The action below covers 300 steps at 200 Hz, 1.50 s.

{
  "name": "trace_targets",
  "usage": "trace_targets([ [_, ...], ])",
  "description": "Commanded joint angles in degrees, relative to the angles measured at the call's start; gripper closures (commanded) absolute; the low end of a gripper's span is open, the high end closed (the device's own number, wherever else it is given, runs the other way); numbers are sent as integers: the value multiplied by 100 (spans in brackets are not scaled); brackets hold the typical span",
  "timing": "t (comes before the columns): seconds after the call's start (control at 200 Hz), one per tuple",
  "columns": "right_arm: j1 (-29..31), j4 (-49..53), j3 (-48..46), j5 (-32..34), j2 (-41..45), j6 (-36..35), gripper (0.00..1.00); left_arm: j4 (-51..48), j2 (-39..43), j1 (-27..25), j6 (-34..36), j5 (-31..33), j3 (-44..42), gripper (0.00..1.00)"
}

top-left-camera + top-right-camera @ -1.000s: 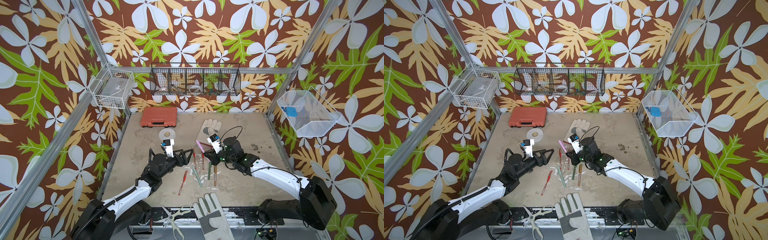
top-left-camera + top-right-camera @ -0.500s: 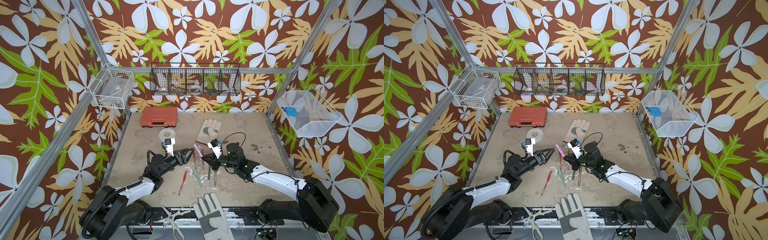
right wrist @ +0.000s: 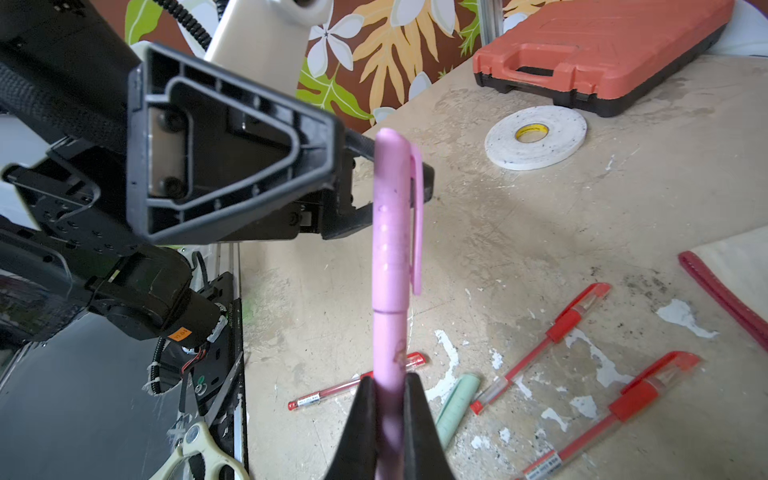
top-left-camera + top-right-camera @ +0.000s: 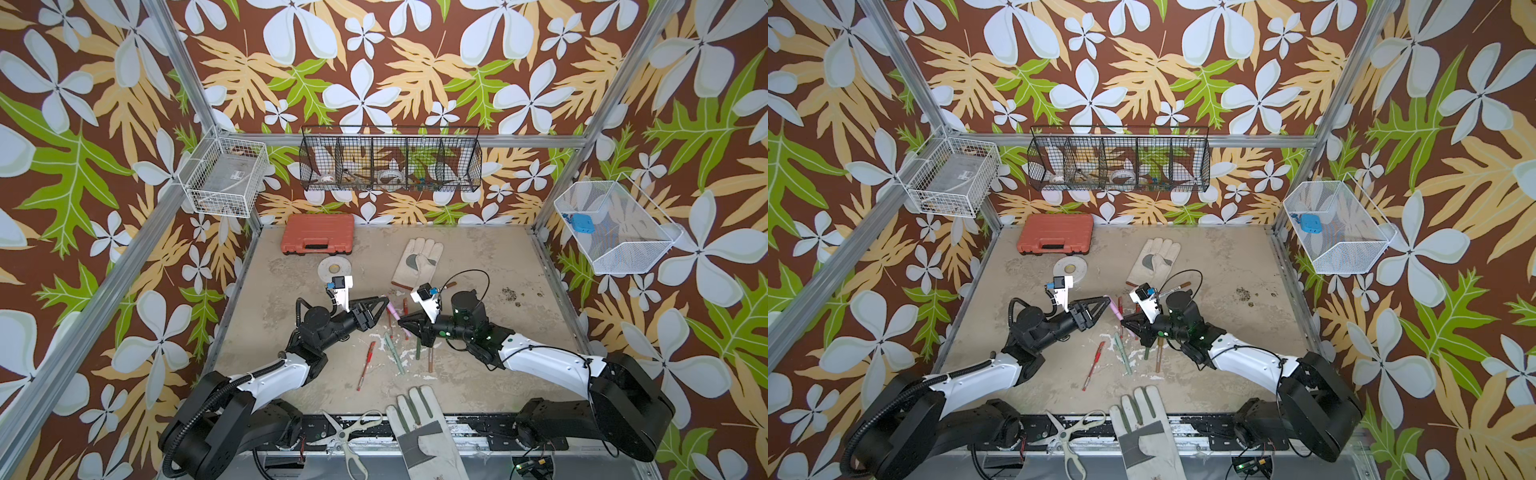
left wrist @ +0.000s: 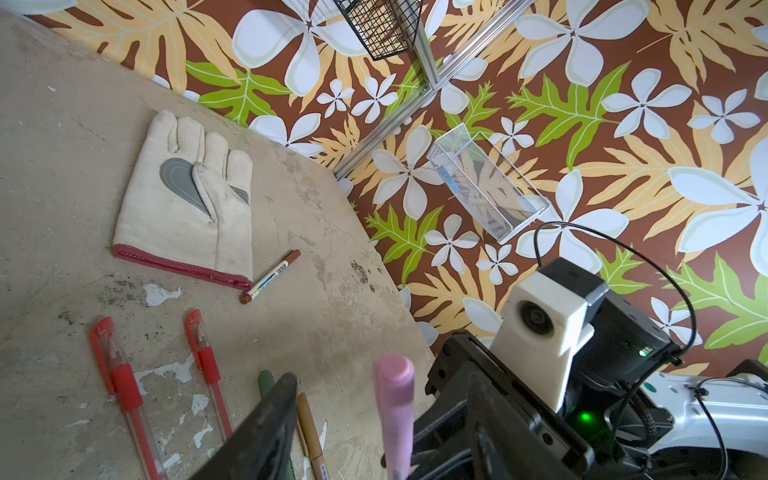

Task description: Open the pen caps

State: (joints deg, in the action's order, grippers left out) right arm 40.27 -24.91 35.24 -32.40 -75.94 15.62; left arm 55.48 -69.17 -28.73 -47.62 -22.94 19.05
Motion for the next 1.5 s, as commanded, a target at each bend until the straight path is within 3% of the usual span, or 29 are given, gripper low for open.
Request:
trace_targets([
  [0.0,24,-182,25,-76,-11,-118,92,70,-74,-35,73,-63,37,44],
  [0.17,25,-100,69,-17,-30,-160,92,180,-250,-105,-11,-137,77,57],
  [0.621,81,45,213,52,-281,-261,93,296,-442,-247,-35,-116,104,70],
  [0.876,111,102,234,120,-332,-329,92,320,-435,-247,-22,-150,103,85],
  [1.031,110,265,240,293,-333,-595,64,262,-338,-247,38,-122,84,93],
  [1.186,108,408,327,269,-392,-683,25,71,-187,-243,264,-82,108,100],
  [1.216,112,457,350,278,-408,-703,21,41,-166,-246,302,-88,122,100],
  [1.271,110,452,344,237,-404,-733,22,67,-150,-247,385,-165,123,100],
  [1.376,112,276,268,92,-335,-714,44,162,-176,-247,471,-261,108,100],
  [1.496,108,60,123,-44,-179,-675,45,340,-317,-251,473,-488,136,100],
])
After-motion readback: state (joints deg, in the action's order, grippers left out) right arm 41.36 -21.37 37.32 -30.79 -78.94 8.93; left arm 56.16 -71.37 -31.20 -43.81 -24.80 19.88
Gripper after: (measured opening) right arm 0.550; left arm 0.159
